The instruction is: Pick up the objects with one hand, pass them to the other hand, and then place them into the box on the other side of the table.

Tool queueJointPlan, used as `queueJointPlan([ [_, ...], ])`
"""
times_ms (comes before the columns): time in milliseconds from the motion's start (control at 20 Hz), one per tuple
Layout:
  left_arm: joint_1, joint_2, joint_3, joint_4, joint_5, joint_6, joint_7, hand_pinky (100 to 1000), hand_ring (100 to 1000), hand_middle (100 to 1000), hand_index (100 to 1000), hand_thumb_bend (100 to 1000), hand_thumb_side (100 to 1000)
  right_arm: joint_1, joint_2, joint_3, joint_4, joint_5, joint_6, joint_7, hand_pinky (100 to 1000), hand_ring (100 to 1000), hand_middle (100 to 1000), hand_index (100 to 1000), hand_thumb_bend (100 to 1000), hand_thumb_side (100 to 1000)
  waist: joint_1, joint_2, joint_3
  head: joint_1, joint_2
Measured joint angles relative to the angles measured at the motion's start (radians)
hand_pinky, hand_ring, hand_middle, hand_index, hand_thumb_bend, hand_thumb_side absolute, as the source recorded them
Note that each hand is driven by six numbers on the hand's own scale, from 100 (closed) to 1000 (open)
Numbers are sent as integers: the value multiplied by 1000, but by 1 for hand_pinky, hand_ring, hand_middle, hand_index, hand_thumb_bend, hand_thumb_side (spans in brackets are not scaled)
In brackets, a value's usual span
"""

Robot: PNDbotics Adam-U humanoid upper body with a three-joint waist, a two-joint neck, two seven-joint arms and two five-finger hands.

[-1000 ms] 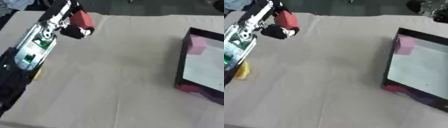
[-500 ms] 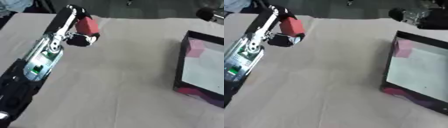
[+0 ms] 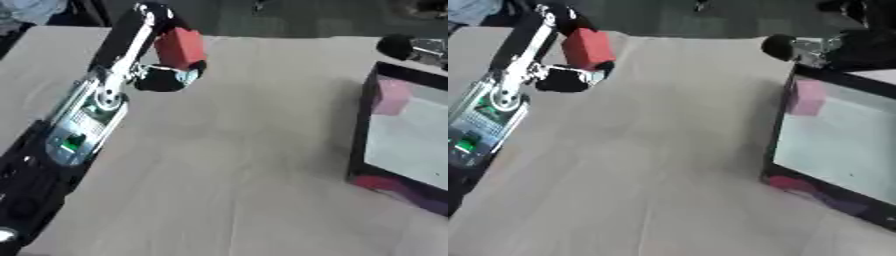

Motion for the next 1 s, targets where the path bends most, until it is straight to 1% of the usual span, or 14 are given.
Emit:
queueJointPlan([
  [350, 5, 0, 0, 0, 47, -43, 39, 688, 599, 493, 517, 100, 100, 0, 0, 3, 0, -7, -12, 20, 918, 922, 823, 870, 663, 343, -1, 0, 0, 0, 0],
  [650, 10, 0, -1, -3, 75, -76, 69, 679, 594, 490, 517, 100, 100, -1, 0, 7, 0, -42, -2, 50, 919, 928, 825, 875, 662, 348, -5, 0, 0, -1, -2],
  [700, 10, 0, -4, -6, 79, -88, 75, 677, 592, 490, 517, 100, 100, -1, 0, 12, 0, -55, 2, 63, 920, 931, 827, 877, 658, 353, -6, 0, 0, -2, -5],
  [750, 12, 0, -6, -7, 81, -103, 82, 676, 592, 491, 518, 100, 100, -1, 0, 17, 0, -72, 8, 79, 921, 935, 823, 881, 709, 305, -6, 0, 0, -5, -8],
  [800, 13, 0, -8, -11, 83, -120, 88, 678, 593, 493, 518, 100, 100, -2, 0, 24, 0, -92, 13, 100, 922, 937, 831, 884, 650, 365, -6, 0, 0, -10, -9],
  [1000, 12, 2, -27, -33, 62, -195, 106, 680, 599, 500, 518, 100, 100, -10, 0, 50, -1, -171, 32, 201, 927, 946, 836, 893, 651, 375, -10, 1, 0, -25, -17],
])
